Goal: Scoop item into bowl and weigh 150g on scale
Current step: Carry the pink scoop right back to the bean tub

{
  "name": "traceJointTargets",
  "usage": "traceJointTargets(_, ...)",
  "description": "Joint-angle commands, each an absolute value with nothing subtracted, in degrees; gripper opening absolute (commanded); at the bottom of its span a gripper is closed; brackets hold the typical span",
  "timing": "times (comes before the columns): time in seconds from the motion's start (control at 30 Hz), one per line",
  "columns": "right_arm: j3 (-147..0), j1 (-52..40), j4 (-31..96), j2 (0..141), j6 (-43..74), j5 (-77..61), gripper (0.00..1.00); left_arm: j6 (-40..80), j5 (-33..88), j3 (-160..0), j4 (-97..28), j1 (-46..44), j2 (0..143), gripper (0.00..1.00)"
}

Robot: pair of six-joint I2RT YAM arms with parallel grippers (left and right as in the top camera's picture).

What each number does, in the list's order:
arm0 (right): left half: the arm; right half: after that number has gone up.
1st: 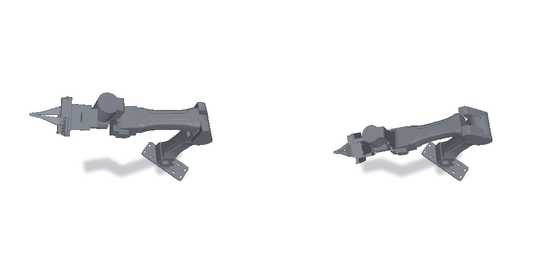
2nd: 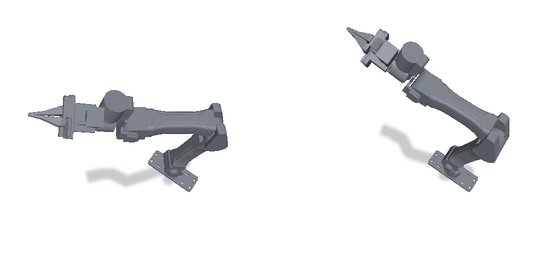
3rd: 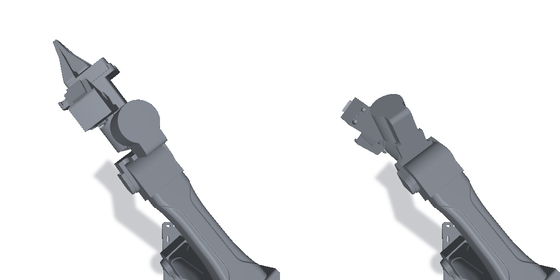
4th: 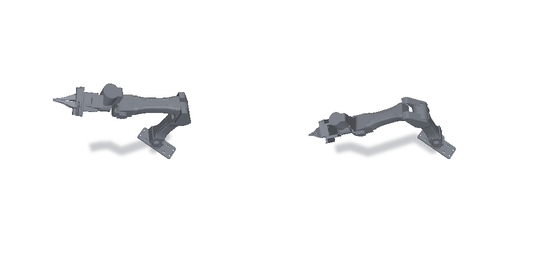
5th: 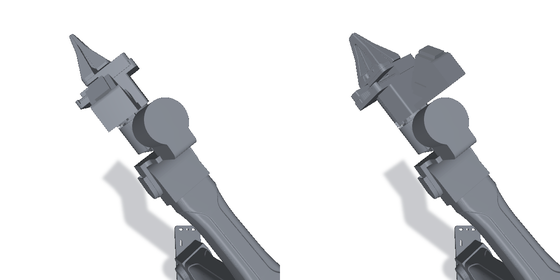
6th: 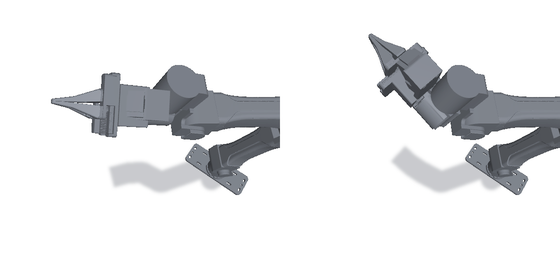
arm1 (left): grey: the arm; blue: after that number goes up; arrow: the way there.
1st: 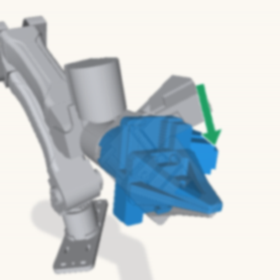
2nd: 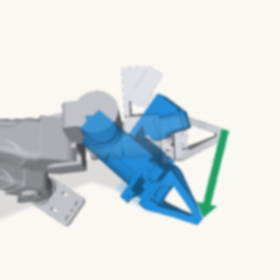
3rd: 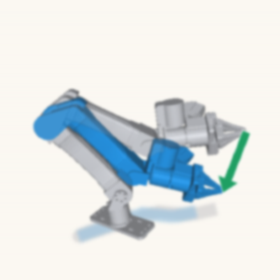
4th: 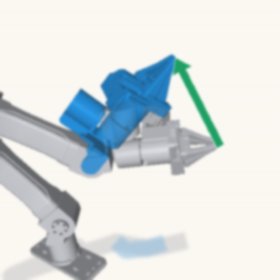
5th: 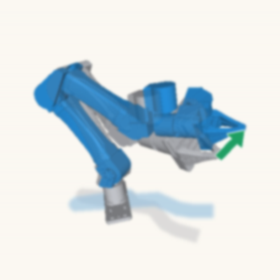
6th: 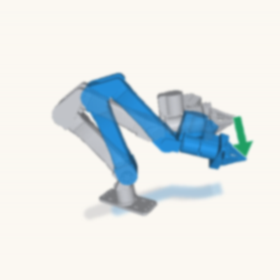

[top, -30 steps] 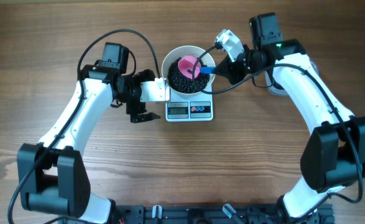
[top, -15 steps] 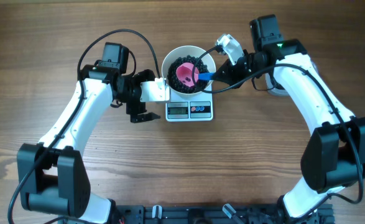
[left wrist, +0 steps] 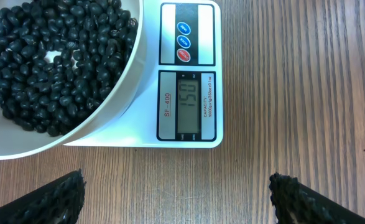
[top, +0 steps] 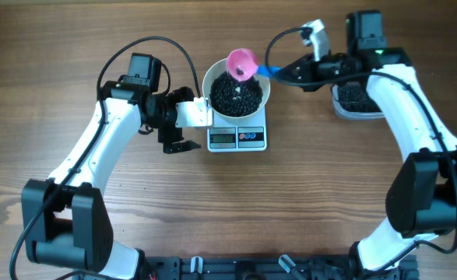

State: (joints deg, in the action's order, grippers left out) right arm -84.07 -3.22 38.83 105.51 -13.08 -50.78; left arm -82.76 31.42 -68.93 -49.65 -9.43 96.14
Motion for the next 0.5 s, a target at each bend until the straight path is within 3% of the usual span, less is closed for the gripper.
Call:
traceJointTargets(0.0,-85.3,-2.6,38.3,103.7,-11.4,-56.6,0.04,-82.2,32.7,-68.6,-49.7,-9.5,96.8,1.0)
traceJointTargets(0.47,-85.3,-2.4,36.6,103.2,-7.5,-56.7,0.04,-82.2,32.7,-68.6,-49.7,-9.5,96.8,1.0)
